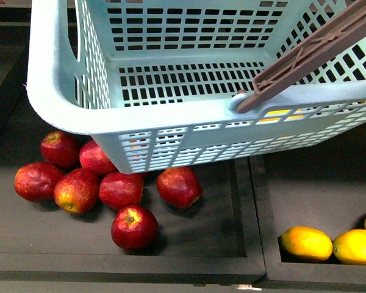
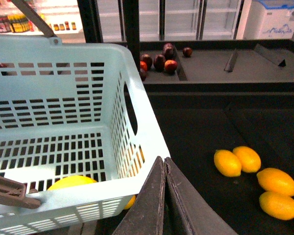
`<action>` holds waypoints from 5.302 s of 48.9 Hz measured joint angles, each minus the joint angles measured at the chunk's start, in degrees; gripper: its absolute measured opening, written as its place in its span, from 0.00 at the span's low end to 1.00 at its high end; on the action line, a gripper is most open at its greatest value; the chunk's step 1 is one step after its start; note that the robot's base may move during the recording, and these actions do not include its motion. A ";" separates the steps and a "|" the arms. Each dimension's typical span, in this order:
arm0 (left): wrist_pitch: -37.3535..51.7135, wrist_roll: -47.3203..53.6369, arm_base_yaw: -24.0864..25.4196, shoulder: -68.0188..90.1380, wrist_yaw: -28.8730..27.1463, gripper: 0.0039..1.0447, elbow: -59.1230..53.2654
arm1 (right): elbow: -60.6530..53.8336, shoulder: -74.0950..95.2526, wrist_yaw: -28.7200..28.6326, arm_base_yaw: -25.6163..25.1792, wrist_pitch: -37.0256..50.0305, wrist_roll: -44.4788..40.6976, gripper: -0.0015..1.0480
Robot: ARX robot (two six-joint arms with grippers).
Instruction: Pick lemon and mango into basket
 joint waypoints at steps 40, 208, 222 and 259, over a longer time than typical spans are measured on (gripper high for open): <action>0.00 0.07 0.00 0.02 -0.04 0.05 0.00 | -1.62 -10.88 0.00 0.00 -7.58 -0.11 0.75; 0.00 0.15 0.09 0.20 -0.02 0.05 0.00 | 41.92 80.50 9.25 -13.88 -27.26 60.85 0.92; 0.00 0.17 0.09 0.20 -0.07 0.05 0.00 | 45.18 89.02 4.24 -10.88 -25.46 72.48 0.92; 0.00 0.17 0.09 0.20 -0.04 0.05 0.00 | 57.11 98.92 2.97 -7.48 -30.75 76.67 0.92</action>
